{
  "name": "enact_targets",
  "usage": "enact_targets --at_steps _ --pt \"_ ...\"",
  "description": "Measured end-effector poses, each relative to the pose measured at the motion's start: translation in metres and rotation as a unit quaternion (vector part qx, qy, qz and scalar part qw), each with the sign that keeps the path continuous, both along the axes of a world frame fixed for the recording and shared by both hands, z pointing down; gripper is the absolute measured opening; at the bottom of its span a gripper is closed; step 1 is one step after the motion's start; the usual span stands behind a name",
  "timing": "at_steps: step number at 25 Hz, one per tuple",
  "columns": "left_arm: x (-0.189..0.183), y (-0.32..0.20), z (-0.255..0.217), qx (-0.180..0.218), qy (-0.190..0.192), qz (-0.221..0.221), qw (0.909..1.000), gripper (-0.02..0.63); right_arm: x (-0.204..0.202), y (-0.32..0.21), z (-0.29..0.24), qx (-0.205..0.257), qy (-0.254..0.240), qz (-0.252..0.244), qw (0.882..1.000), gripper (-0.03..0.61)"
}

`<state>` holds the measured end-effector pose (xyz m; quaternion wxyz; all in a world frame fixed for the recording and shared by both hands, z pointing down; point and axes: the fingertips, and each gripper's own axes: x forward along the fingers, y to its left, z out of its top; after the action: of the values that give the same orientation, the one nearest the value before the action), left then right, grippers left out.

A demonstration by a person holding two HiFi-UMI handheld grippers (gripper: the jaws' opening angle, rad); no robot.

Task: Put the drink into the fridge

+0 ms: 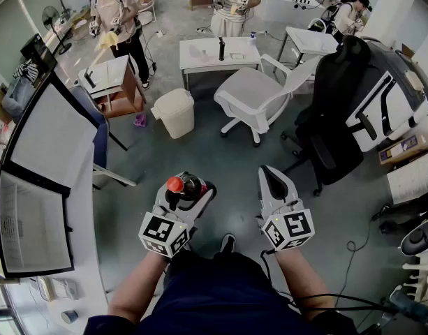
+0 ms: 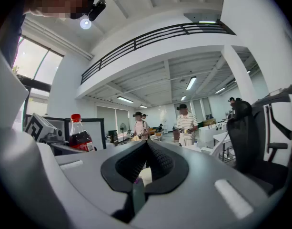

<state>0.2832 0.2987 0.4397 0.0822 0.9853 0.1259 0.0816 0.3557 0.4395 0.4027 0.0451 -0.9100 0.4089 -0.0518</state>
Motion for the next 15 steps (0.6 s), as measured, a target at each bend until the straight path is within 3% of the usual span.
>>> enact_targets --at_steps 3,7,15 --pt "0.013 0.016 0.000 0.021 -0.006 0.013 0.9997 0.314 0.020 0.034 0.005 0.006 -0.004 0.027 1.000 0.006" --pt "0.026 0.029 0.009 0.018 -0.023 0.035 0.9990 0.314 0.034 0.057 0.015 0.012 -0.017 0.048 0.999 0.006" --pt "0.025 0.016 0.021 0.017 -0.031 0.016 0.9993 0.314 0.042 0.046 0.027 0.016 -0.034 0.048 0.998 0.007"
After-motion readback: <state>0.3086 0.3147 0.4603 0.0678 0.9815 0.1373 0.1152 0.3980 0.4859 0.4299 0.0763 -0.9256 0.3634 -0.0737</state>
